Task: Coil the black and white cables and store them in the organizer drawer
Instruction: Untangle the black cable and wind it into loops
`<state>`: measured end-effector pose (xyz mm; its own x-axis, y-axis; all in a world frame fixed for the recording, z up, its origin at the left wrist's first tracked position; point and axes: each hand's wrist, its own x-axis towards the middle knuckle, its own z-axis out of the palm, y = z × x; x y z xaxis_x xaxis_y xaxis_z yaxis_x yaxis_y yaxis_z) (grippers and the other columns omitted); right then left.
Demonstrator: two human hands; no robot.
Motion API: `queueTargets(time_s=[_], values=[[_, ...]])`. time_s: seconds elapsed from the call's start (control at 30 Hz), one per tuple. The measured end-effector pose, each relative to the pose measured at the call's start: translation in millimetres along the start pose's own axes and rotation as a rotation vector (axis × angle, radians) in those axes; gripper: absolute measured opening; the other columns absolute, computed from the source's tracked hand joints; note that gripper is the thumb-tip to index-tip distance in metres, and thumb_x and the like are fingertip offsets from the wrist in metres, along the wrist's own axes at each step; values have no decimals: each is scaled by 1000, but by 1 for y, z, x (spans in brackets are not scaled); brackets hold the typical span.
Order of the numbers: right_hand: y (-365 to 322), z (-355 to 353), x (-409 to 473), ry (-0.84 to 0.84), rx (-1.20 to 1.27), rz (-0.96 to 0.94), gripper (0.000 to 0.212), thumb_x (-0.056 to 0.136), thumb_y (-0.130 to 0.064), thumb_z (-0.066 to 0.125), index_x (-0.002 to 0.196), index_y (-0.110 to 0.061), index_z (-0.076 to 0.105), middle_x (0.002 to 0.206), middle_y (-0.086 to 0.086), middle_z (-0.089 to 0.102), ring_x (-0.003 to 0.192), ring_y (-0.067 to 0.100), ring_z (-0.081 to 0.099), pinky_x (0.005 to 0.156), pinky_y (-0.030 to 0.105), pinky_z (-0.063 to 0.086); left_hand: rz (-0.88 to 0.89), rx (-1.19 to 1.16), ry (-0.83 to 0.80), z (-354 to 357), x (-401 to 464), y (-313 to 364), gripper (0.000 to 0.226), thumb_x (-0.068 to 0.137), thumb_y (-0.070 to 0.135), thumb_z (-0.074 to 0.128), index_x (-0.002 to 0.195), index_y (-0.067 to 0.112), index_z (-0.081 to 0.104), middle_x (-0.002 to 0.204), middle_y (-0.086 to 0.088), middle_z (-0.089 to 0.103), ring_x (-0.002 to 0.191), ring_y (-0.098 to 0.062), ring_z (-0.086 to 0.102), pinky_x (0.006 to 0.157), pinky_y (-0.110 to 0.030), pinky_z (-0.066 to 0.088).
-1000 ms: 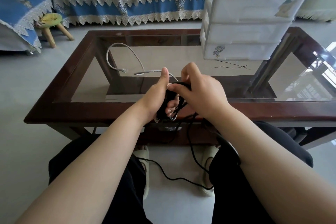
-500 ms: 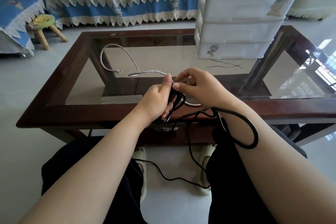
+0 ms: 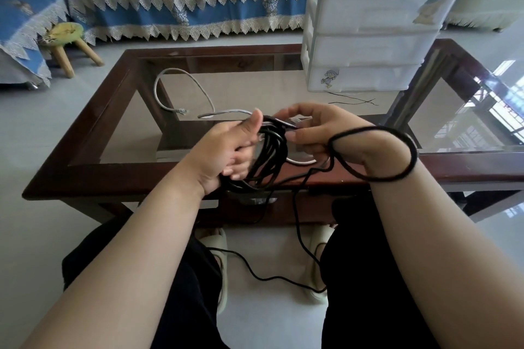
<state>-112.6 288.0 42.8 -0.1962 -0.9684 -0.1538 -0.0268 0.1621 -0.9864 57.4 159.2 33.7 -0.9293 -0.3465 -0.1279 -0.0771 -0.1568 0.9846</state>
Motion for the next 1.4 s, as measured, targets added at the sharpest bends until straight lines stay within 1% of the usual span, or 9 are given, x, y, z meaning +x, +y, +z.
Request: queueTargets(time_s=[0.33, 0.43, 0.53, 0.6, 0.73, 0.87, 0.97, 1.17, 1.4], values=[[7, 19, -5, -339, 55, 26, 17, 85, -9, 56, 97, -14, 67, 67, 1, 59, 54, 24, 48, 50, 25, 37, 112, -287, 307, -39, 3, 14, 53, 94, 55, 45, 55, 20, 35, 37, 9, 26, 30, -4, 22, 35, -18, 24], [9, 23, -5, -399, 284, -60, 42, 80, -50, 62, 104, -15, 68, 66, -3, 57, 56, 25, 46, 50, 26, 26, 159, -334, 577, -41, 10, 12, 55, 93, 59, 45, 55, 21, 34, 40, 8, 26, 34, -7, 22, 39, -21, 22], [2, 21, -3, -221, 505, -48, 80, 71, -77, 34, 102, -12, 68, 61, -4, 47, 57, 10, 37, 56, 25, 29, 141, -344, 698, -45, 12, 12, 55, 93, 60, 46, 56, 21, 34, 41, 8, 27, 36, -8, 23, 40, -21, 23], [1, 21, -1, 62, 557, -108, 63, 84, -63, 37, 101, -9, 65, 58, -6, 37, 56, 11, 31, 58, 24, 31, 101, -306, 719, -44, 12, 11, 55, 93, 60, 46, 55, 21, 34, 41, 7, 27, 37, -8, 24, 39, -21, 24], [15, 17, 11, 750, -120, -101, 26, 96, -35, 52, 94, -14, 68, 61, -6, 47, 58, 14, 43, 59, 29, 38, 43, -272, 709, -37, 11, 8, 56, 94, 56, 49, 53, 21, 34, 41, 6, 26, 36, -9, 23, 38, -22, 25], [26, 19, 20, 842, -677, 177, 40, 94, -36, 52, 123, -10, 49, 116, 6, 53, 111, 26, 49, 89, 38, 39, -16, -184, 655, -22, 12, 0, 55, 95, 54, 49, 55, 20, 32, 41, 5, 25, 36, -10, 22, 40, -23, 24], [23, 40, 18, 1106, -818, -148, 54, 87, -31, 63, 130, -7, 40, 126, 13, 45, 118, 29, 43, 99, 39, 35, -62, -172, 643, -9, 13, -7, 55, 95, 55, 47, 55, 19, 33, 42, 5, 26, 37, -11, 23, 41, -24, 26], [21, 38, 18, 1191, -944, -302, 85, 83, -23, 68, 147, -23, 14, 131, 13, 40, 114, 30, 45, 98, 41, 39, -64, -185, 540, -6, 9, -5, 56, 96, 53, 45, 55, 18, 32, 40, 5, 25, 34, -10, 22, 41, -25, 26], [26, 30, 25, 922, -982, -82, 30, 96, -9, 42, 124, -13, 53, 113, 6, 63, 96, 29, 60, 70, 32, 40, -89, -113, 450, -17, 2, 4, 55, 97, 48, 47, 52, 19, 33, 36, 6, 26, 31, -9, 22, 37, -21, 27]])
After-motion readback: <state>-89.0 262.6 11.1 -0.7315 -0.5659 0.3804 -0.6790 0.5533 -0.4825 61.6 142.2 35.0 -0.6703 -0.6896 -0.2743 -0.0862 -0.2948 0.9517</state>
